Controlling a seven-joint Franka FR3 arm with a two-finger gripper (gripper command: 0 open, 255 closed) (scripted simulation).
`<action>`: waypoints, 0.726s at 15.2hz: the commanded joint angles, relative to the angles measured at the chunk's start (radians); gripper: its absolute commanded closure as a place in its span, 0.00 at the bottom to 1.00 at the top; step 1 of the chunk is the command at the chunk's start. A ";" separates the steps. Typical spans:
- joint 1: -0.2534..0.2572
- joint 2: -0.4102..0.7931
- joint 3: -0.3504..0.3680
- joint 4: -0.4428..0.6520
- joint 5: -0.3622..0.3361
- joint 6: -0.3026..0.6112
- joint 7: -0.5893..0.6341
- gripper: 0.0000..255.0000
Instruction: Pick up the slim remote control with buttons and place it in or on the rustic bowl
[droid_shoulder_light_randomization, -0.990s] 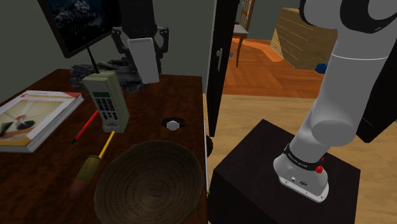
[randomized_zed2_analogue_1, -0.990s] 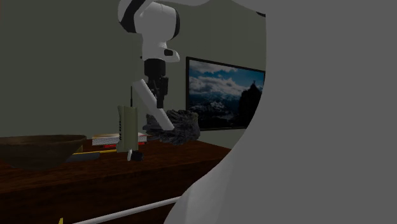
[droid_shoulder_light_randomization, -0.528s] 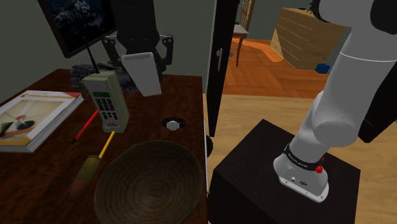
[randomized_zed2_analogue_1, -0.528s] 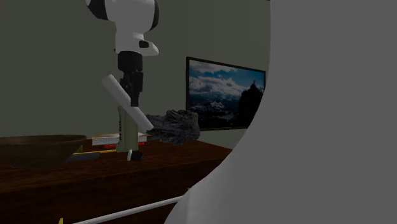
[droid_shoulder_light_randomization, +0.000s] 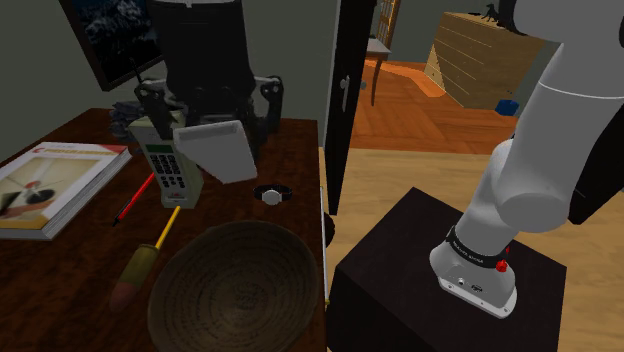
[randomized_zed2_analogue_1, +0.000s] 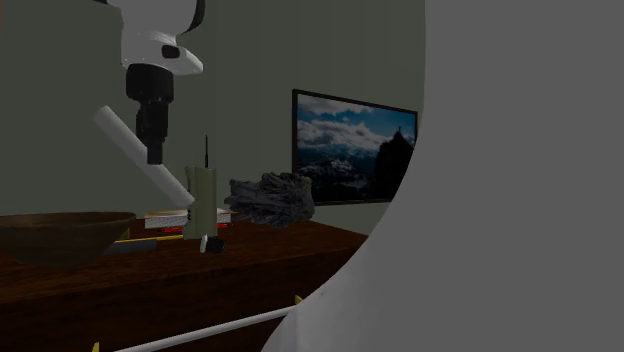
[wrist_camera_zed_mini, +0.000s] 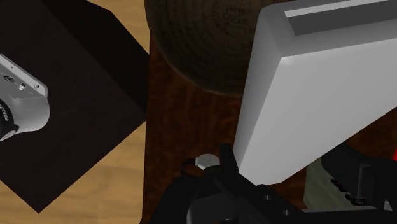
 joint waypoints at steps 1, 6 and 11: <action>0.032 0.003 0.024 0.000 -0.002 0.000 0.058 1.00; 0.118 0.046 0.078 0.040 -0.035 -0.014 0.194 1.00; 0.124 0.038 0.084 -0.023 -0.030 0.042 0.212 1.00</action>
